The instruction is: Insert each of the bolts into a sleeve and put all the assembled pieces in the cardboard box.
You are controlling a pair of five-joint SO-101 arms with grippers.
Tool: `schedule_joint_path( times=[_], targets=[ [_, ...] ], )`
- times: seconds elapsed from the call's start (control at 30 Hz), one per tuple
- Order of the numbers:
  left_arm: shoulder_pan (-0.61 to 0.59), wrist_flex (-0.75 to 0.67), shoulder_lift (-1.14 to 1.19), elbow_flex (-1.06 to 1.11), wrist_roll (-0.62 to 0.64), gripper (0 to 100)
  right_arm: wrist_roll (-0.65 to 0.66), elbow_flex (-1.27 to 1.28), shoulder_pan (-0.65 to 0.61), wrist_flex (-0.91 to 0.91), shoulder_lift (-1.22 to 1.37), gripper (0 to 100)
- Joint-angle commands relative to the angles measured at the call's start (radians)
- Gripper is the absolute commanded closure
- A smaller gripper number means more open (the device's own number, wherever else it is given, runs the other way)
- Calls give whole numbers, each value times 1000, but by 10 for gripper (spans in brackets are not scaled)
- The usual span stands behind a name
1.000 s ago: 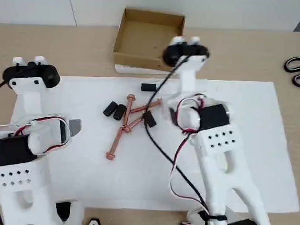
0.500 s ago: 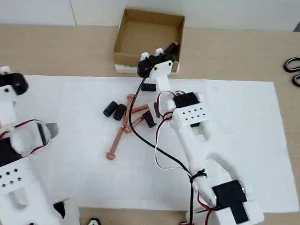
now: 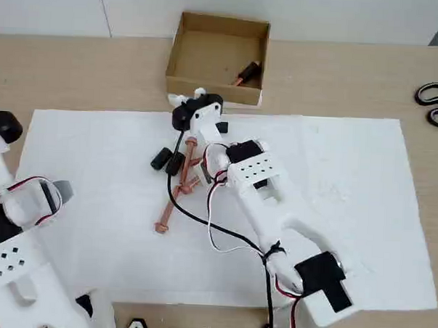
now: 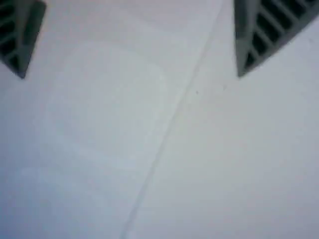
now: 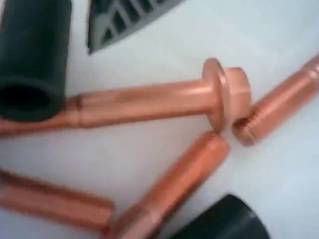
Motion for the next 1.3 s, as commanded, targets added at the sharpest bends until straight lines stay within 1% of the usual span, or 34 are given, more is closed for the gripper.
schedule_joint_path(
  times=[0.0, 0.27, 0.77, 0.83, 0.93, 1.0, 1.27],
  targets=[
    [-5, -23, -15, -4, 8, 746, 8, -54, -7, 4, 21, 721],
    [-3, -23, -15, -4, 35, 746, 9, -60, -8, -71, 108, 722],
    [-3, -23, -15, -4, 35, 746, 11, -109, -28, -68, 124, 723],
    [-3, -23, -15, -4, 35, 746, 11, -110, -30, -67, 134, 742],
    [-3, -23, -15, -4, 35, 746, 11, -112, -30, -70, 163, 806],
    [-3, -21, -15, -4, 35, 746, 11, -112, -30, -70, 168, 831],
    [-3, -20, -15, -4, 35, 746, 11, -143, -25, -50, 170, 838]
  ],
)
